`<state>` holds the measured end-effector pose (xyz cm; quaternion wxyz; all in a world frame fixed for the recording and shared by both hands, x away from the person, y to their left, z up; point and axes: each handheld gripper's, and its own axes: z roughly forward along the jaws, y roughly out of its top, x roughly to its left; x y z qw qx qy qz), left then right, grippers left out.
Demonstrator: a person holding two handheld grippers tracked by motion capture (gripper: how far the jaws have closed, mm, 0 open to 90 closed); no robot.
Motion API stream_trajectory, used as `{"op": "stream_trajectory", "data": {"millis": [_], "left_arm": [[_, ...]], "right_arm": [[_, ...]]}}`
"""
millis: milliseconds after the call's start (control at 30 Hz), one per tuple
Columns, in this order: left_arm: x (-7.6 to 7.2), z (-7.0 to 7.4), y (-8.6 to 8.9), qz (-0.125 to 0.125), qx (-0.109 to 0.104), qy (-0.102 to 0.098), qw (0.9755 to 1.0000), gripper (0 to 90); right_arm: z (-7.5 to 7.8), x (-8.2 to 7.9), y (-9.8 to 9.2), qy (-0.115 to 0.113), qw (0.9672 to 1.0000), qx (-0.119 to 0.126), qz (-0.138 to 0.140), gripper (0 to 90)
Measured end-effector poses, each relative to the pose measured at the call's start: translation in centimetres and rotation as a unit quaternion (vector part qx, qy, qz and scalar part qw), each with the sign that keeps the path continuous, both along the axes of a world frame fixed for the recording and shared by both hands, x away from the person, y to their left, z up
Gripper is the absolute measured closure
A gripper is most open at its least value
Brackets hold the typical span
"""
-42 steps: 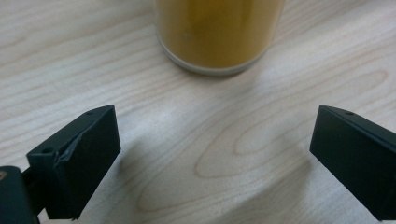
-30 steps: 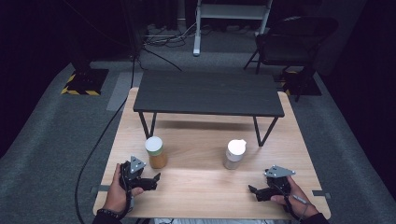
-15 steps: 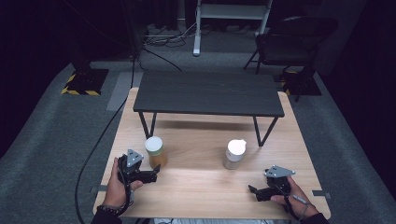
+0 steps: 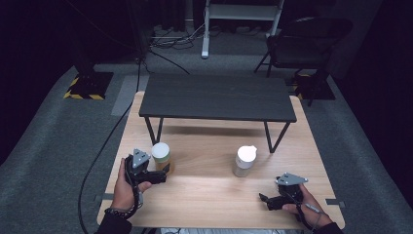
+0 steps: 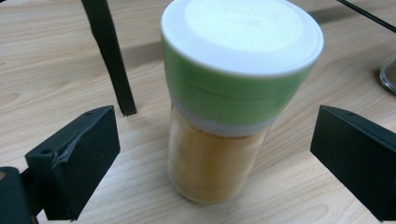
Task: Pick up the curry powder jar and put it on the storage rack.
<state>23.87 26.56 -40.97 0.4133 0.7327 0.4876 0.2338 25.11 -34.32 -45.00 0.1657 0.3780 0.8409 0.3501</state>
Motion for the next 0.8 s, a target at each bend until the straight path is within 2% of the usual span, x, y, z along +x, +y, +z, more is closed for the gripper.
{"op": "stream_trajectory", "data": {"millis": [233,300,400,500,800], "left_arm": [[0.8,-0.4,-0.6,0.006,-0.002,0.002,1.0,1.8],[1.0,-0.6,-0.5,0.009,-0.01,0.002,0.9999,2.3],[1.3,-0.8,-0.6,0.012,-0.012,0.006,0.9998,3.7],[1.5,-1.2,-0.8,0.013,-0.014,0.002,0.9998,4.7],[2.3,-2.5,0.0,0.005,-0.047,-0.002,0.9989,15.0]], "right_arm": [[0.0,0.0,0.0,0.0,1.0,0.0,0.0,0.1],[0.0,0.0,0.0,0.0,1.0,0.0,0.0,0.1],[0.0,0.0,0.0,0.0,1.0,0.0,0.0,0.1],[0.0,0.0,0.0,0.0,1.0,0.0,0.0,0.1],[0.0,0.0,0.0,0.0,1.0,0.0,0.001,0.1]]}}
